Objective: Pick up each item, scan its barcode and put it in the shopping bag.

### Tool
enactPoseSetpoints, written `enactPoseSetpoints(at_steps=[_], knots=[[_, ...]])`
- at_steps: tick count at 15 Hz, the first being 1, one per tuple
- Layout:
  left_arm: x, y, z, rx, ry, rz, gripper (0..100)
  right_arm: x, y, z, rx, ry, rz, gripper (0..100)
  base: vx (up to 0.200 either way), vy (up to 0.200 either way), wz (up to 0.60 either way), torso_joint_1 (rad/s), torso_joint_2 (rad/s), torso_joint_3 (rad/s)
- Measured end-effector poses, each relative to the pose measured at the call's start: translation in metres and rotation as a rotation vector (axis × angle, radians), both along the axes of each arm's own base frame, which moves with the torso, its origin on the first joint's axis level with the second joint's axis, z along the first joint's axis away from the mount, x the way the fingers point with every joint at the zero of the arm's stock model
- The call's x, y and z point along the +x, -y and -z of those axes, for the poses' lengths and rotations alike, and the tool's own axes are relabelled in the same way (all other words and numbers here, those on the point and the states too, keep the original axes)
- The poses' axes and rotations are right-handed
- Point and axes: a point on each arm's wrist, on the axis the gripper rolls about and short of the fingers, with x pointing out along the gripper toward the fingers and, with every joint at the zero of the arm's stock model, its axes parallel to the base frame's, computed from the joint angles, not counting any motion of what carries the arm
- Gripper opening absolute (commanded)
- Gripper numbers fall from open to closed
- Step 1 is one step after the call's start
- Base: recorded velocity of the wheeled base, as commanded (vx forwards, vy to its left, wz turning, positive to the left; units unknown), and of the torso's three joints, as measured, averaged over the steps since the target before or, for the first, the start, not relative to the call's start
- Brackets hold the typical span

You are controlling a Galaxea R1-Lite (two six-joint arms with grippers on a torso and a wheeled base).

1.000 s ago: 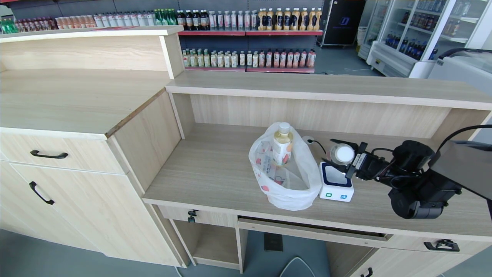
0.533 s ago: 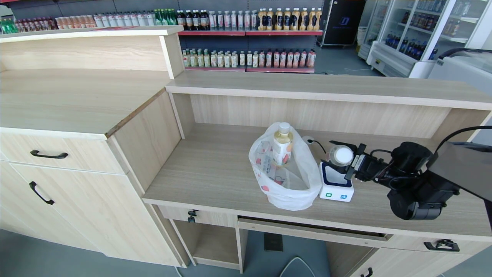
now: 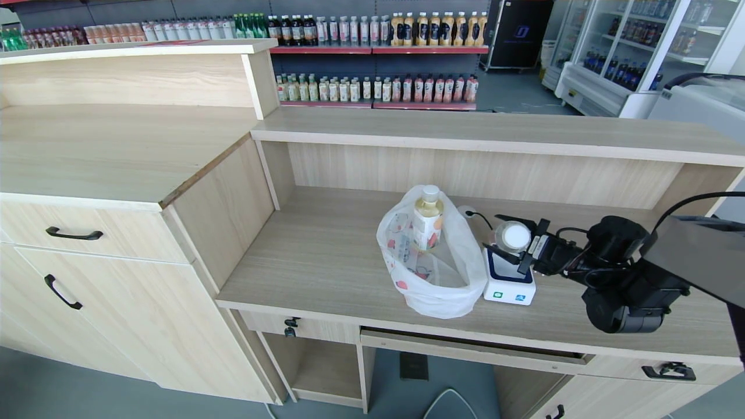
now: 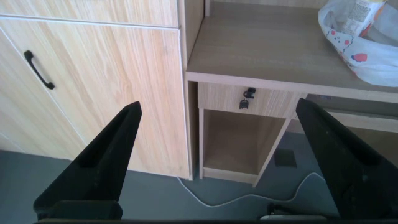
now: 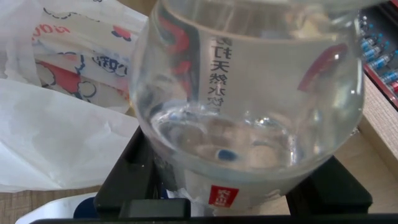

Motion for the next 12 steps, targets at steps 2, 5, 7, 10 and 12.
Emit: enactPoseSetpoints(at_steps=[2, 5, 7, 10, 12], knots=[[0.000, 0.000, 0.000, 0.000, 0.000, 0.000, 100, 0.000, -0.002, 0.001, 0.002, -0.004, -0.004, 0, 0.000, 0.000, 0.00, 0.000, 0.00, 0.000], [0.000, 0.000, 0.000, 0.000, 0.000, 0.000, 100, -0.001, -0.004, -0.012, 0.062, -0.050, -0.017, 0, 0.000, 0.000, 0.00, 0.000, 0.00, 0.000], [0.000, 0.000, 0.000, 0.000, 0.000, 0.000, 100, -0.008, -0.003, -0.040, 0.142, -0.100, -0.014, 0, 0.000, 0.000, 0.00, 0.000, 0.00, 0.000], [0.000, 0.000, 0.000, 0.000, 0.000, 0.000, 100, -0.038, 0.011, -0.094, 0.314, -0.281, 0.128, 0, 0.000, 0.000, 0.00, 0.000, 0.00, 0.000], [0.000, 0.000, 0.000, 0.000, 0.000, 0.000, 100, -0.067, 0.030, -0.124, 0.524, -0.458, 0.453, 0, 0.000, 0.000, 0.00, 0.000, 0.00, 0.000]])
